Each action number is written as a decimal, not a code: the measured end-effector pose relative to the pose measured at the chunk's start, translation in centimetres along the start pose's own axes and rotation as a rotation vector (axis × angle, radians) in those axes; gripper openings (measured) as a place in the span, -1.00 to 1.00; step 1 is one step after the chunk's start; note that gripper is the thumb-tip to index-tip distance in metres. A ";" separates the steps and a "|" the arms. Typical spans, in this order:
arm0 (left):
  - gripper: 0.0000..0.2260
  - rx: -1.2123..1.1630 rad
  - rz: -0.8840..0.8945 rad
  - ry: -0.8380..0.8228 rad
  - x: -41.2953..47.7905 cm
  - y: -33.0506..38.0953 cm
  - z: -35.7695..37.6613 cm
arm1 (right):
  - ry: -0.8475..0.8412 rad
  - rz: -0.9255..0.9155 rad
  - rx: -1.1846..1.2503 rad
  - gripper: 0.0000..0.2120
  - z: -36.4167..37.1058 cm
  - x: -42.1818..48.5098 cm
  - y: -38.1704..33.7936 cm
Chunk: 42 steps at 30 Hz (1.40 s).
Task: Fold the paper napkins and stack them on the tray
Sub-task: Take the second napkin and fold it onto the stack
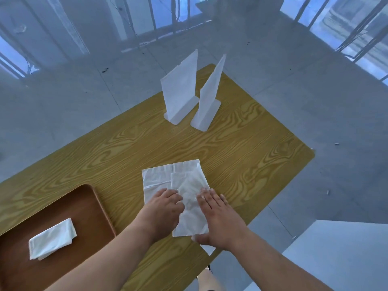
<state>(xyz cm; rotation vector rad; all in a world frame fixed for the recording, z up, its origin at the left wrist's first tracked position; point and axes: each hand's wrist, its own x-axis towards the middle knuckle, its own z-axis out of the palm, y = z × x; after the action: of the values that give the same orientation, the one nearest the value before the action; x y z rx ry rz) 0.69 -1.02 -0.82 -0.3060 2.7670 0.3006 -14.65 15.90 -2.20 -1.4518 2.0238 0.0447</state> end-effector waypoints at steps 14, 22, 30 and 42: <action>-0.94 -0.915 -0.508 0.340 3.0 -0.6 -11.2 | 0.293 0.227 0.952 -0.85 -8.8 -0.6 -0.9; 0.05 -1.435 -0.496 0.096 -0.5 -4.3 -11.9 | -0.208 0.250 1.784 -0.56 -15.6 0.8 0.2; -0.59 -1.822 -0.464 0.029 -3.0 -5.5 -12.0 | -0.344 0.242 1.897 -0.48 -16.7 3.3 -1.0; -0.81 -1.961 -0.697 0.247 -4.6 -6.6 -9.0 | -0.324 0.210 1.836 -0.33 -11.9 5.7 -3.5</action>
<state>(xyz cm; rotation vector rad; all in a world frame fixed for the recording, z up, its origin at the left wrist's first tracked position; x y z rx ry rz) 3.79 -8.70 7.98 -1.5903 1.2746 2.5761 -18.29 5.24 5.55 -0.0057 1.0434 -1.0826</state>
